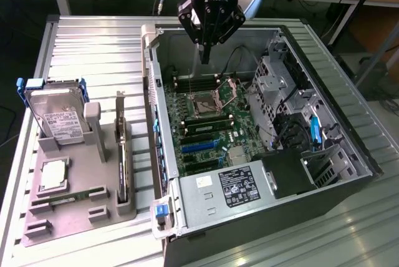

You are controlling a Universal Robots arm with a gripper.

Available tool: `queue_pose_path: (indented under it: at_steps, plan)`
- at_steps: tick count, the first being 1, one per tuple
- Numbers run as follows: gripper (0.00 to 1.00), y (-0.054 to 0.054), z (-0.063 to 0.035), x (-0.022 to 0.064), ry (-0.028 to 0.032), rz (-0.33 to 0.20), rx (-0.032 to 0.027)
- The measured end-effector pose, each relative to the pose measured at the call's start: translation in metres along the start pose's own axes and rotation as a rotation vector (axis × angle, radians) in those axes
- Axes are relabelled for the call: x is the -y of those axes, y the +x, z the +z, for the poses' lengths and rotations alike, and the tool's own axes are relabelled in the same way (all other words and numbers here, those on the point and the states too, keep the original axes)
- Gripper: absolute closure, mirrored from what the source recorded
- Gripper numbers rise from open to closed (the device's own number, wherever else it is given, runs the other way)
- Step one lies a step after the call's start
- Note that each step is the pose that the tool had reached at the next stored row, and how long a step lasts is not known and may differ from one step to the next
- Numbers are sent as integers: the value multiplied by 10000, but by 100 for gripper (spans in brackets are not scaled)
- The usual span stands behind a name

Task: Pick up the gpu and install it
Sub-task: 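Reach for the gpu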

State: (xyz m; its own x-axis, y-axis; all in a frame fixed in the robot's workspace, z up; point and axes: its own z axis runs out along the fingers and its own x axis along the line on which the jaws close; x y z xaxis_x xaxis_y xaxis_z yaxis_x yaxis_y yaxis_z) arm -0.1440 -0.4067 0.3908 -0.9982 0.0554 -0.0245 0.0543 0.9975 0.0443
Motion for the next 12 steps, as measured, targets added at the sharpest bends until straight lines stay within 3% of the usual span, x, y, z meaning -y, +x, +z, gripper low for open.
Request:
queue_pose_path:
  at_steps: [12]
  plan:
    - [89,304,-1,116,-10,-339,-15]
